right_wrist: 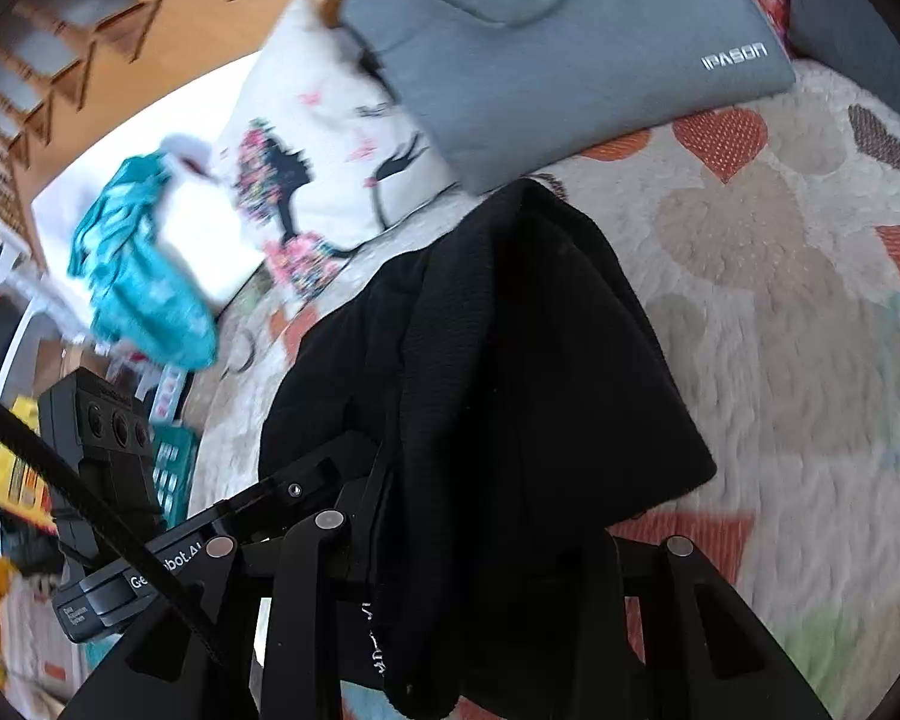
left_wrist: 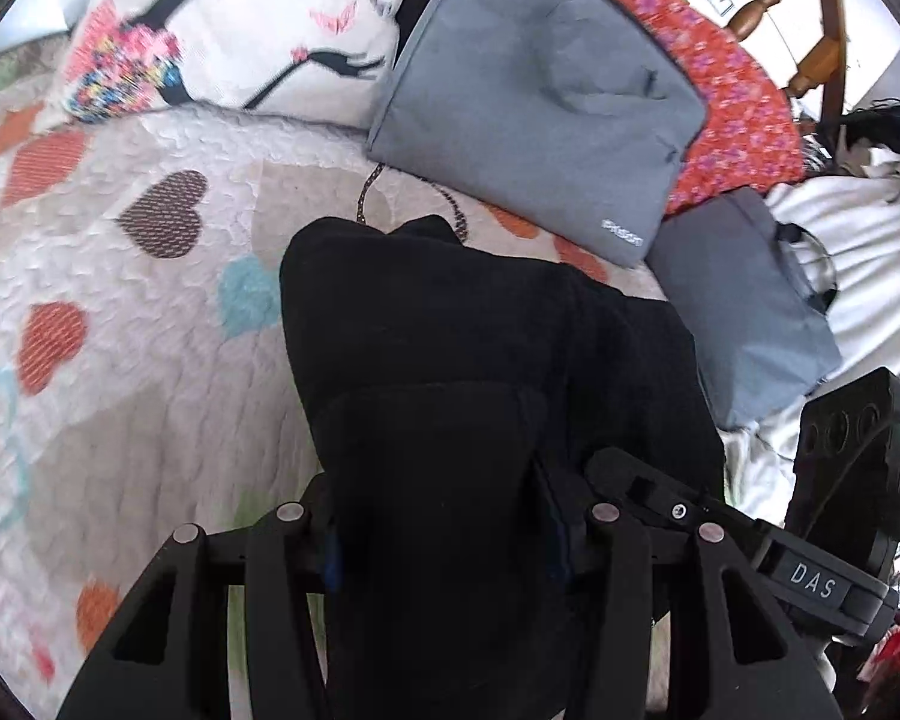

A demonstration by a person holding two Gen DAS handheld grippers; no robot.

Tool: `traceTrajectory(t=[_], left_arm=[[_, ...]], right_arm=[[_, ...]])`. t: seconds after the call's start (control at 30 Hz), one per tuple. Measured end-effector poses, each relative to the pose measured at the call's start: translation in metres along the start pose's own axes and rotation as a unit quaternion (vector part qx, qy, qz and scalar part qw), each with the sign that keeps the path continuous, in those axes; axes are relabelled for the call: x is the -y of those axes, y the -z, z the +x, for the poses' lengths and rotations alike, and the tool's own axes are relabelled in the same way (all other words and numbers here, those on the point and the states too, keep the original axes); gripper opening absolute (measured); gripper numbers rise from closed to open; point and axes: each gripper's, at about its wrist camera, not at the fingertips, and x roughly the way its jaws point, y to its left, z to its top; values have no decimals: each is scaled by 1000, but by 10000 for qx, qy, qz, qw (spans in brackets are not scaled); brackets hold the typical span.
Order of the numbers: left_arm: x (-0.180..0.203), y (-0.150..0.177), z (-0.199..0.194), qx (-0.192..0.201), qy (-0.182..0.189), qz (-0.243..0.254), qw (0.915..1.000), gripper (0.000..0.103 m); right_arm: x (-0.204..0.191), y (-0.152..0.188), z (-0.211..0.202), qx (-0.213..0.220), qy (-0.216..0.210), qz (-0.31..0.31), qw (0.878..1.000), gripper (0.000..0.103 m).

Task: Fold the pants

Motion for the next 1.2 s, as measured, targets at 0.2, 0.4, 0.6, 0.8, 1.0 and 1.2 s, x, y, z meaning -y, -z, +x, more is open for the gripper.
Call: traceTrajectory(t=[0.2,0.4,0.6,0.8,1.0,1.2], left_arm=[[-27,-3,53,-412,-30,-242,9989,58],[-37,-8,17,-309,123,-515,9981,58],[-29,15,-42,322,-333,-540,9975,58],[-12,51,-44,435,-254,-338,9982,58],[4,59,-36,543,-581,175,9967,58],[-4,57,-36,560,-683,124,9960,58]], right_arm=[[57,-10,41,-418,224,592,9971,51],[60,-24,-14,282,462,496,9973,55],[41,-19,-43,540,377,50,9978,56],[18,-2,-14,75,636,-354,9973,40],[29,13,-4,-422,1074,-210,9931,5],[65,31,-3,-917,1638,84,9822,2]])
